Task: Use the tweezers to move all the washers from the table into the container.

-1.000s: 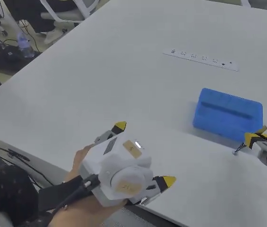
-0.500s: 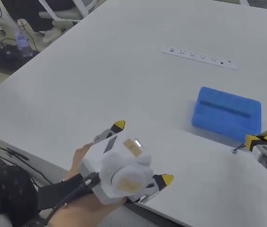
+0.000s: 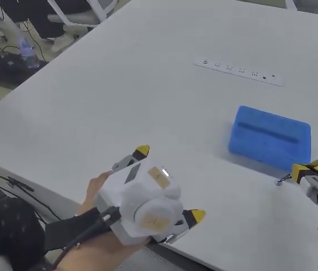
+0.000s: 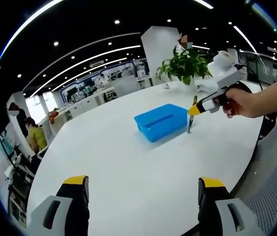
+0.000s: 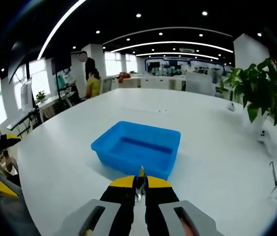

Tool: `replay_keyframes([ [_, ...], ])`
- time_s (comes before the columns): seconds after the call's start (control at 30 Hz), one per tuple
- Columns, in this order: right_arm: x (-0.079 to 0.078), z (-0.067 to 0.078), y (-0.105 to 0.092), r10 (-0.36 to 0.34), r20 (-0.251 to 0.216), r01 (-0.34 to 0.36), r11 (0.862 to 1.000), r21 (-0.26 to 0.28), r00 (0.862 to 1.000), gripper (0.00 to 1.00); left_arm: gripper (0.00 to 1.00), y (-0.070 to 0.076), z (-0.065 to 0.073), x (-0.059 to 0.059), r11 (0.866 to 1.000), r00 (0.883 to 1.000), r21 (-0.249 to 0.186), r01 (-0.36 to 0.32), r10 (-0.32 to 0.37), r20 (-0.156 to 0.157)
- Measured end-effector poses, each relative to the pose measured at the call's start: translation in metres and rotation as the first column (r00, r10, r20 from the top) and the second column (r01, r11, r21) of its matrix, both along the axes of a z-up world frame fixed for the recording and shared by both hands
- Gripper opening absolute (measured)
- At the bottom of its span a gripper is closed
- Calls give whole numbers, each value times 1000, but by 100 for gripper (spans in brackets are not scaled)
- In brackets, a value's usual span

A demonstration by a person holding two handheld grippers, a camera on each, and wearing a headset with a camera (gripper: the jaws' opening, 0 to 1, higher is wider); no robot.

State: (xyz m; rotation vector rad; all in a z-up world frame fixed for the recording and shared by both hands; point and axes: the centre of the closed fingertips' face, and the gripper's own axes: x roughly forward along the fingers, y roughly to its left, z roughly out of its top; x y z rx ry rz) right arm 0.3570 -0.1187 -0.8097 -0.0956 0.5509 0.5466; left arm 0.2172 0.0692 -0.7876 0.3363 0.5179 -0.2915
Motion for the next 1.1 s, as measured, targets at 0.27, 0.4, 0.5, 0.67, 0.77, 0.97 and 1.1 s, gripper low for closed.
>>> replay_keyframes([
  [0.27,4,1,10,44,10,-44,999,-27,999,3,94,1,-1,0,1000,1000,2,-2,2,-5],
  [0.4,5,1,10,51,12,-50,998,-35,999,3,94,1,-2,-1,1000,1000,4,-2,2,-10],
  [0.5,6,1,9,52,14,-51,998,-39,999,3,94,1,-2,-1,1000,1000,3,-2,2,-11],
  [0.67,7,2,10,55,16,-54,998,-40,998,3,94,1,-3,-1,1000,1000,6,-3,3,-13],
  [0.77,7,0,11,57,9,-56,998,-40,998,3,94,2,-3,-1,1000,1000,7,-4,4,-15],
  [0.97,6,0,10,40,16,-40,999,-19,999,3,93,2,-3,-1,1000,1000,9,-8,8,-13],
  [1.1,4,-1,7,35,14,-34,999,-29,999,2,93,3,-4,-1,1000,1000,17,-10,10,-18],
])
